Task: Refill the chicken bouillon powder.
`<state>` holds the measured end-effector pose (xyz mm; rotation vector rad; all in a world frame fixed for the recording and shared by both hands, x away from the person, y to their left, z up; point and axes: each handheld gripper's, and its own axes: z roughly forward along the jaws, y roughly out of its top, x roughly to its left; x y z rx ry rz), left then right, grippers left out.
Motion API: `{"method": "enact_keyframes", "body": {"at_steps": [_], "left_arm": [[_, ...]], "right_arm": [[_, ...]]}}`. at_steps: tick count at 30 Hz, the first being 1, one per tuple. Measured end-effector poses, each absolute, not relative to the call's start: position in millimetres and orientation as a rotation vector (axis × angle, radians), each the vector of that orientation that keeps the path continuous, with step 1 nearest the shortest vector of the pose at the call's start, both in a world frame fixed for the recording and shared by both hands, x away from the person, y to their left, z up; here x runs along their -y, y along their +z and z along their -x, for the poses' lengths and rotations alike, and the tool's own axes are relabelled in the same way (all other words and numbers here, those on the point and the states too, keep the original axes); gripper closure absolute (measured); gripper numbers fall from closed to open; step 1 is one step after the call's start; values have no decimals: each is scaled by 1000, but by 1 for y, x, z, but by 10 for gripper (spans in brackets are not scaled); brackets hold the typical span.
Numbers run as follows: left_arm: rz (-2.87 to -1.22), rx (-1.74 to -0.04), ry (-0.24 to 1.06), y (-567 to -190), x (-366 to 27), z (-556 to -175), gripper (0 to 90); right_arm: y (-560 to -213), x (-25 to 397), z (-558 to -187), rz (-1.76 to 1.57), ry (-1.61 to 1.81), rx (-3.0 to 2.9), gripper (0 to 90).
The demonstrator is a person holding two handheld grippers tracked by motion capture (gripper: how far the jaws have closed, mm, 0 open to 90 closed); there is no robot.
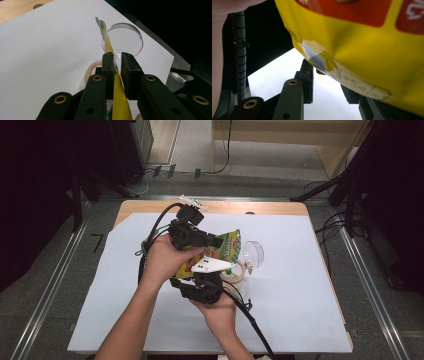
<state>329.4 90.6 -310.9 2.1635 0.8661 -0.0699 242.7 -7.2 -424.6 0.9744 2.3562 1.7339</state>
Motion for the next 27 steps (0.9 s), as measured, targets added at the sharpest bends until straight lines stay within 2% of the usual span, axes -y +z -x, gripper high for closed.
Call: {"method": "enact_keyframes", "body": {"at_steps": [27], "left_arm": [[-2177,-868,-79,-313,-86,-329,820]], "right_arm": [[-428,9,-243,-996,1736,-2348,673]]}}
